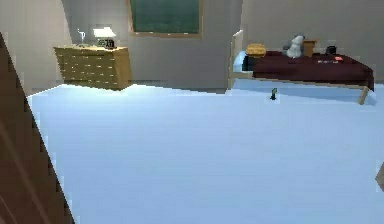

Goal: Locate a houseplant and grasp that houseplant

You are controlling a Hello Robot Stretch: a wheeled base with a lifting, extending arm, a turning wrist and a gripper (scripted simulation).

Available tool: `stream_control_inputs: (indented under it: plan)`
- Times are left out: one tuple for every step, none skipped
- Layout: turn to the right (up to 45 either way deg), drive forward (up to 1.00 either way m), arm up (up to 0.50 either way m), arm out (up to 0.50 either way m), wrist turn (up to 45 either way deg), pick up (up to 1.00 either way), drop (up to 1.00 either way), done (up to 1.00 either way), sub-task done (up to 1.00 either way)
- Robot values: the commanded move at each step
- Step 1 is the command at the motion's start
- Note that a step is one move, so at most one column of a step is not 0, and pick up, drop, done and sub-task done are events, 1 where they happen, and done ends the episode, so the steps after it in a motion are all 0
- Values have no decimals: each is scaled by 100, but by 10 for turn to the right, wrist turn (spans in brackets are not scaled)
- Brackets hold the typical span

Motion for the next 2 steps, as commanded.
stream_control_inputs:
  plan:
    - [0, 70, 0, 0, 0, 0, 0, 0, 0]
    - [-240, 0, 0, 0, 0, 0, 0, 0, 0]
